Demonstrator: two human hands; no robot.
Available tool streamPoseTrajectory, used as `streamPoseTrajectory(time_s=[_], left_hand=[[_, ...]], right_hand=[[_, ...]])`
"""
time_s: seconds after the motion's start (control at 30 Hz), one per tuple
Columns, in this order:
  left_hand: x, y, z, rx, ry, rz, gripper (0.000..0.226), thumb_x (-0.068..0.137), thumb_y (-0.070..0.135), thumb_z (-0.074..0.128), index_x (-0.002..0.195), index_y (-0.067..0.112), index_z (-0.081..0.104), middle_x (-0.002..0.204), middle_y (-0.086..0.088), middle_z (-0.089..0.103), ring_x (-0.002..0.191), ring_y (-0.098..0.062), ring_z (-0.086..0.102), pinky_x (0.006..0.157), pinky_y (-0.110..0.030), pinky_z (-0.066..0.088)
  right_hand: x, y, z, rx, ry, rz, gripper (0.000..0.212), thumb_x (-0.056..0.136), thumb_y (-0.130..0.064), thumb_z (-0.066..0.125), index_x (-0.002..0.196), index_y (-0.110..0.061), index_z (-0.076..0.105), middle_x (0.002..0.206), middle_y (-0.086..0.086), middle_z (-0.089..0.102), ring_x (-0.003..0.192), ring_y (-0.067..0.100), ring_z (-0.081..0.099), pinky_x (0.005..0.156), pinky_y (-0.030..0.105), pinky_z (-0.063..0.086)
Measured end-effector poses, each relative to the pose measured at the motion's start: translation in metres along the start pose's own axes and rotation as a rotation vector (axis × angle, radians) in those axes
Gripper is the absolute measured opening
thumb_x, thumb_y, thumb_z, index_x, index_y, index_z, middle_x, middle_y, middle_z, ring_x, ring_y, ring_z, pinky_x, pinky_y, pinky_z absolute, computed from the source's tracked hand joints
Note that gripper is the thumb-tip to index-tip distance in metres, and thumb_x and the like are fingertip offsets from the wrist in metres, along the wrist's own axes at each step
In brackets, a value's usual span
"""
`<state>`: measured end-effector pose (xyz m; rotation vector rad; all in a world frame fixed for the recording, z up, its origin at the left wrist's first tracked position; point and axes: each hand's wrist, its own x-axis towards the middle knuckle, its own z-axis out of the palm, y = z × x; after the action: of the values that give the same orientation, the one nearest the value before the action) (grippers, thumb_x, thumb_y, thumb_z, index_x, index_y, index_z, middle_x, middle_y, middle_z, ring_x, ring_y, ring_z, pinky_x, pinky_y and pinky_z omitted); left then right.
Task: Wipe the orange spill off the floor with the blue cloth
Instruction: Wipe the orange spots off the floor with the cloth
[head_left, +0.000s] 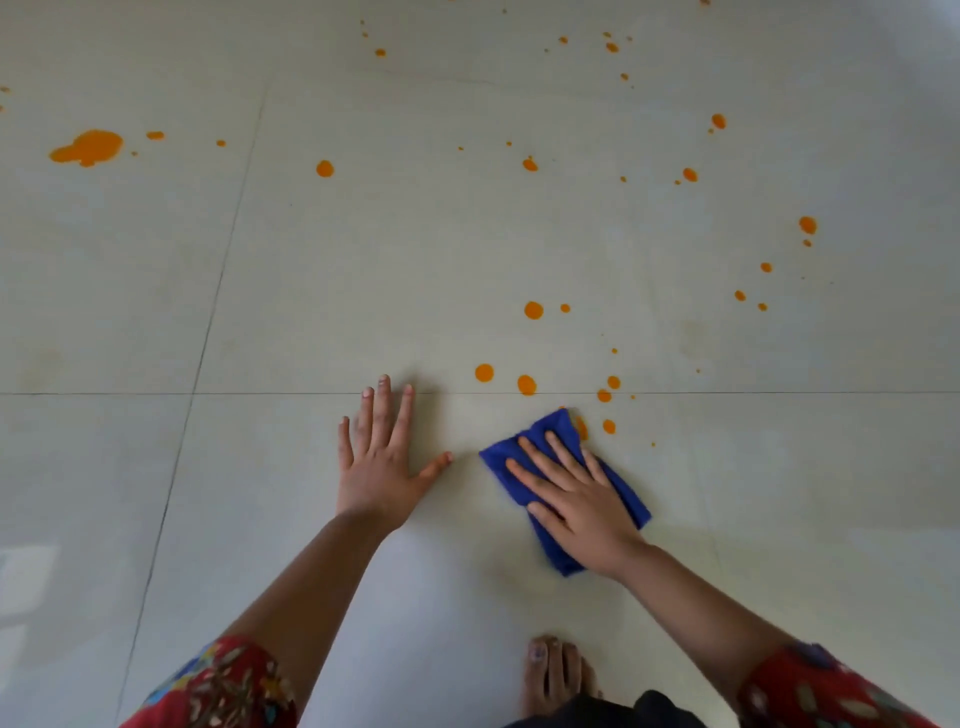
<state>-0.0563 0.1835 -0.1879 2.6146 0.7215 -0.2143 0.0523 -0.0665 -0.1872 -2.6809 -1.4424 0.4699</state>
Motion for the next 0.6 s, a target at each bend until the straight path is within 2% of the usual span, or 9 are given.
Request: streamPoseTrajectory(time_s=[0.1,0.17,0.2,0.37,0.43,0.6], left_hand=[[0.007,0.010,0.009,0.012,-0.020,0.041,0.091,0.073,0.082,0.005,0.144,0.036,-0.029,0.153,0.010,-0.037,0.139,-0.010,-0.036,0.117,-0.041,-0.017],[0.012,0.011,0.011,0.045,-0.047,0.068,0.092,0.072,0.083,0.004,0.146,0.036,-0.026,0.155,0.008,-0.034,0.141,-0.012,-0.033,0.117,-0.042,-0.016],[0.013,0.010,0.011,0.053,-0.049,0.072,0.093,0.073,0.084,0.005,0.147,0.036,-0.025,0.155,0.008,-0.033,0.143,-0.013,-0.031,0.118,-0.043,-0.016],[0.011,0.011,0.018,0.047,0.026,0.075,0.094,0.076,0.084,0.013,0.151,0.035,-0.015,0.159,0.007,-0.023,0.146,-0.013,-0.024,0.117,-0.043,-0.013],[0.012,0.010,0.020,0.046,0.053,0.080,0.093,0.078,0.083,0.016,0.153,0.034,-0.011,0.161,0.006,-0.019,0.147,-0.013,-0.020,0.118,-0.045,-0.010],[0.011,0.009,0.021,0.057,0.064,0.081,0.092,0.079,0.083,0.016,0.153,0.034,-0.011,0.160,0.006,-0.019,0.147,-0.013,-0.020,0.119,-0.047,-0.006]], right_hand=[[-0.021,-0.007,0.005,-0.047,-0.062,-0.167,0.051,0.103,-0.045,0.025,0.152,-0.041,0.011,0.161,-0.017,0.001,0.149,0.013,-0.006,0.118,0.040,-0.005],[-0.046,0.010,0.003,-0.068,-0.082,-0.254,0.050,0.103,-0.044,0.025,0.152,-0.041,0.014,0.161,-0.017,0.003,0.150,0.014,-0.002,0.118,0.040,-0.004],[-0.055,0.023,0.001,-0.064,-0.067,-0.241,0.050,0.103,-0.045,0.024,0.152,-0.042,0.015,0.161,-0.018,0.005,0.150,0.014,0.000,0.118,0.041,-0.001],[-0.014,0.048,-0.004,-0.001,0.093,0.162,0.051,0.101,-0.045,0.026,0.151,-0.043,0.015,0.161,-0.017,0.009,0.150,0.013,0.003,0.116,0.047,0.015],[0.011,0.028,-0.003,0.018,0.147,0.192,0.052,0.100,-0.044,0.028,0.151,-0.042,0.018,0.161,-0.016,0.012,0.150,0.013,0.005,0.116,0.046,0.015],[-0.034,0.020,0.008,-0.022,0.022,-0.096,0.050,0.104,-0.044,0.022,0.152,-0.041,0.014,0.161,-0.017,0.007,0.149,0.011,0.001,0.119,0.040,0.003]])
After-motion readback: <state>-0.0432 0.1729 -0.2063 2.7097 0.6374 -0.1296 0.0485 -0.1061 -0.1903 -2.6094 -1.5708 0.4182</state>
